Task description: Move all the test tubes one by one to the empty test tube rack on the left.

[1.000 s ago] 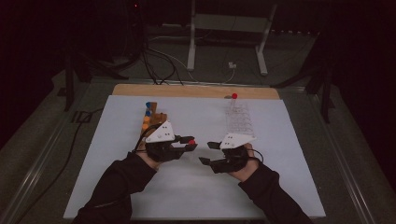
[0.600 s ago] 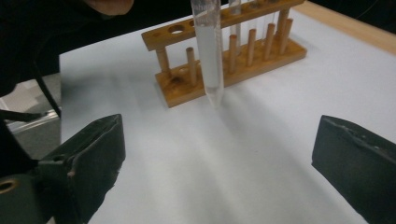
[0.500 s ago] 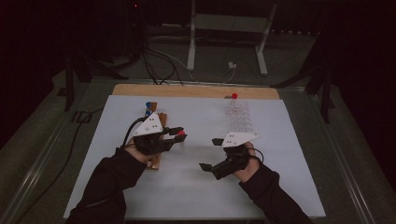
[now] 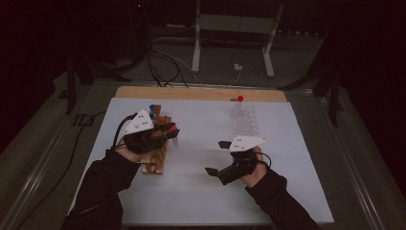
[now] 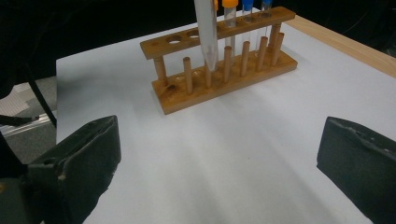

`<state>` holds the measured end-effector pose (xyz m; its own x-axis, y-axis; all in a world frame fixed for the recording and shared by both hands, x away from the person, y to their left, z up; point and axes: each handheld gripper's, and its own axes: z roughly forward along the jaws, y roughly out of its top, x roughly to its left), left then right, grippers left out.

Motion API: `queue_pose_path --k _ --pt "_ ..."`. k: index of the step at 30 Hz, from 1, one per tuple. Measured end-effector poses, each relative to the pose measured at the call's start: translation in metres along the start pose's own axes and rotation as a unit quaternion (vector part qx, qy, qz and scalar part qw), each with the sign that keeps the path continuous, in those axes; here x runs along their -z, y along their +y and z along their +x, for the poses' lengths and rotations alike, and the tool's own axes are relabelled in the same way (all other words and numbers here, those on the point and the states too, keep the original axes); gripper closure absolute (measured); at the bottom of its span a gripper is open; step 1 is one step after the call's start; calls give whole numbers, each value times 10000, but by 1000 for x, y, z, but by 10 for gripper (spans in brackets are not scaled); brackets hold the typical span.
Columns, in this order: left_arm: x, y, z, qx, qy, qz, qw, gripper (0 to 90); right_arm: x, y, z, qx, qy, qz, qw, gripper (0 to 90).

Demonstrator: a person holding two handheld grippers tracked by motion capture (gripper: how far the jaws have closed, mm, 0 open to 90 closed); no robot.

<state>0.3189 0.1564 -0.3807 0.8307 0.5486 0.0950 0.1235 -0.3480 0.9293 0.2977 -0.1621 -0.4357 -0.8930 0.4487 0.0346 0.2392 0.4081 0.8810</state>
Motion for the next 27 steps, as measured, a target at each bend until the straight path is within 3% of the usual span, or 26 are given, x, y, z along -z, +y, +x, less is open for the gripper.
queue_pose_path --k 13,27 --pt "23 -2 14 110 235 -151 9995 716 2 1 2 11 -2 -62 10000 0" --pt "40 -9 23 185 539 -148 9983 715 1 1 1 -52 44 -50 10000 0"
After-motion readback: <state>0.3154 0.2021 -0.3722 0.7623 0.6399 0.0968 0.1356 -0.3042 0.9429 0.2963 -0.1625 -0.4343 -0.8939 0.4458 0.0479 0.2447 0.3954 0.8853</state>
